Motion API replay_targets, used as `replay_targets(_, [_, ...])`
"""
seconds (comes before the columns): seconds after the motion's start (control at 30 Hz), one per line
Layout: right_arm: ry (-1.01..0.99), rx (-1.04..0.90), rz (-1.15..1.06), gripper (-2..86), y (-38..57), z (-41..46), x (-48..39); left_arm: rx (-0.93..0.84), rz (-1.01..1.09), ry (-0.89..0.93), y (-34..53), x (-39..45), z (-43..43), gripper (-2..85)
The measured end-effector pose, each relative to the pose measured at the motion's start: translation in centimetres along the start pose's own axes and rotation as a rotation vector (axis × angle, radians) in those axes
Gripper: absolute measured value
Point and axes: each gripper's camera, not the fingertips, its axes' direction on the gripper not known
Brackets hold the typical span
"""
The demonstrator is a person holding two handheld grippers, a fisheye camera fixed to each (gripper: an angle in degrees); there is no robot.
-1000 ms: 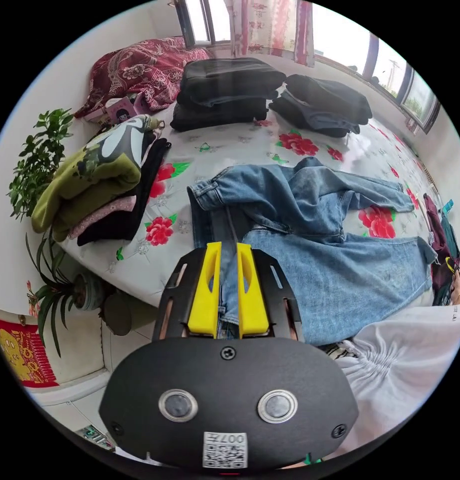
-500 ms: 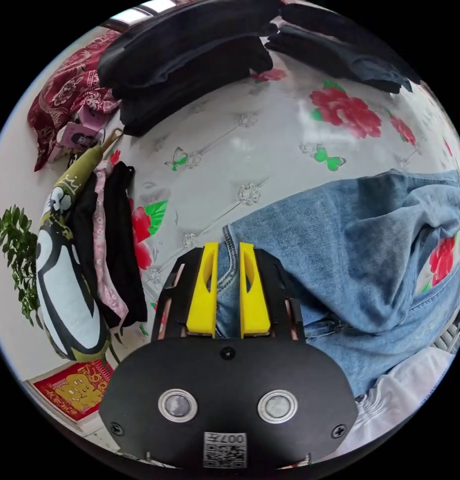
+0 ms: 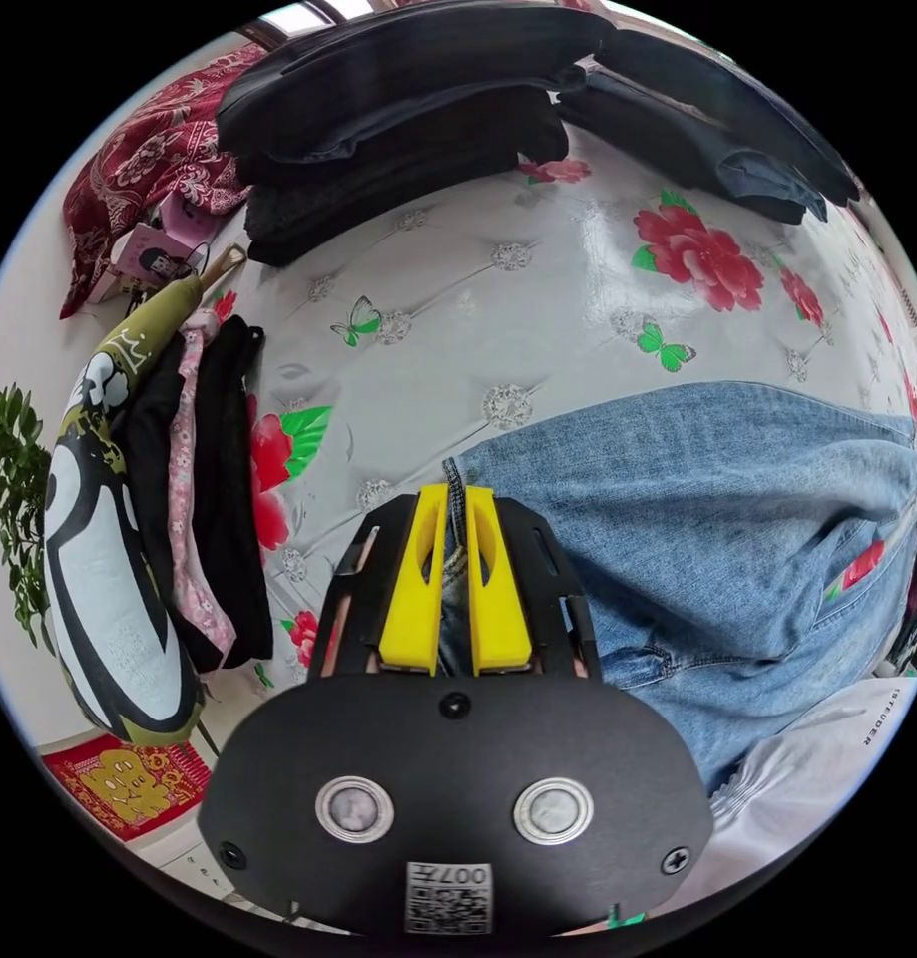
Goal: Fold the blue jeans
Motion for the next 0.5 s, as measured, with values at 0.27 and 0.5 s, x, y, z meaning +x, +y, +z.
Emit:
replay_targets(0.27, [-0.177,-0.099,-0.032,6.0,-3.0,5.7,-2.1,-0.008,0.009,-0.008,-1.0,0.0,-0.8,2.8])
replay_targets(0.5, [-0.111,-0.088,-0.143,0.9,-3.1,4.3,-3.9,0.017,-0.018,0.019,-0.6,-0.6,-1.6,2.6])
